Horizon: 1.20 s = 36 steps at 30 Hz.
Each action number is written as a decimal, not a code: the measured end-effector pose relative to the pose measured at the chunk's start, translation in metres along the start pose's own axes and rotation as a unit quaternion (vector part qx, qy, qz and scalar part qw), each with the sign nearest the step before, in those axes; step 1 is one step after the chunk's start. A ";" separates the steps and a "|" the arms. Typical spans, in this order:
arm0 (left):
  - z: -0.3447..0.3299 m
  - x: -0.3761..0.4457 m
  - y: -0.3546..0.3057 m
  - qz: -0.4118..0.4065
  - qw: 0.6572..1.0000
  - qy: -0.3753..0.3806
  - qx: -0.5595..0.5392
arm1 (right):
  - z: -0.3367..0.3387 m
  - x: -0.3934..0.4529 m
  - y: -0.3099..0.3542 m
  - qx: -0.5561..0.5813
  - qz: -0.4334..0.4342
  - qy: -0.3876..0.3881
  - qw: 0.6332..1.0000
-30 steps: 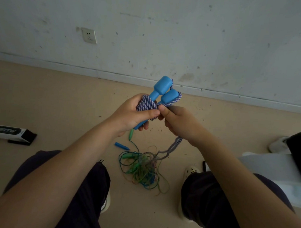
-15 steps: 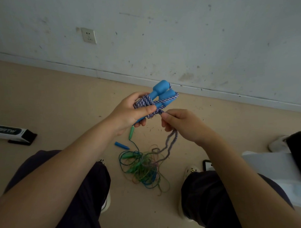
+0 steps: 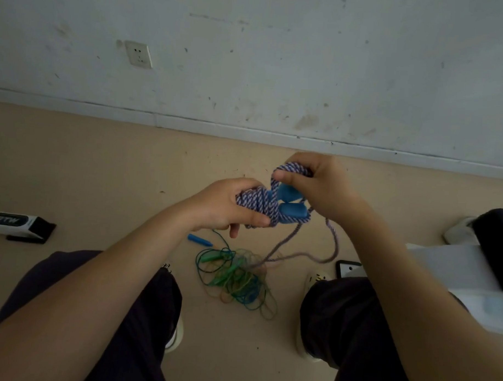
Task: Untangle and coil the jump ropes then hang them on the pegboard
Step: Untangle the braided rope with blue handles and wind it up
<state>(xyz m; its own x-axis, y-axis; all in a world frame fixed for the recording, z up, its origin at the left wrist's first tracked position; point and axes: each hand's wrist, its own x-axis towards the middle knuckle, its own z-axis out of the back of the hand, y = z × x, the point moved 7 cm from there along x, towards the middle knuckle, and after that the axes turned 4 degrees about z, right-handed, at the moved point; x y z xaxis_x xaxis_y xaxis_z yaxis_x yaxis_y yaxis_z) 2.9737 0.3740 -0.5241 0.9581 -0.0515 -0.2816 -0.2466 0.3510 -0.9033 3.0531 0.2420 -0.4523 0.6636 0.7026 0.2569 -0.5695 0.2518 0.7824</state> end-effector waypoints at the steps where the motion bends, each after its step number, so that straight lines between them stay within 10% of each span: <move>1: -0.001 0.000 -0.002 0.000 1.000 0.010 0.010 | -0.002 0.000 -0.001 -0.023 0.005 -0.001 1.000; 9: -0.003 -0.003 -0.006 -0.007 1.000 -0.013 0.009 | -0.014 0.004 -0.018 -0.115 -0.023 -0.013 0.993; 23: 0.013 -0.004 -0.005 -0.014 0.989 -0.130 -0.067 | -0.024 -0.004 -0.035 0.142 -0.123 -0.096 0.978; 36: -0.003 -0.004 0.000 0.019 0.990 0.042 -0.134 | -0.021 -0.001 -0.017 0.029 -0.051 -0.084 0.995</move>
<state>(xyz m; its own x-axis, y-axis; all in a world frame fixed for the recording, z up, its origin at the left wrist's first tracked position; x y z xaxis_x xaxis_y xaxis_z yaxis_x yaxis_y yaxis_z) 2.9697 0.3719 -0.5243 0.9342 -0.1253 -0.3339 -0.3238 0.0947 -0.9414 3.0518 0.2506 -0.4773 0.7915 0.5522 0.2618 -0.4688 0.2738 0.8398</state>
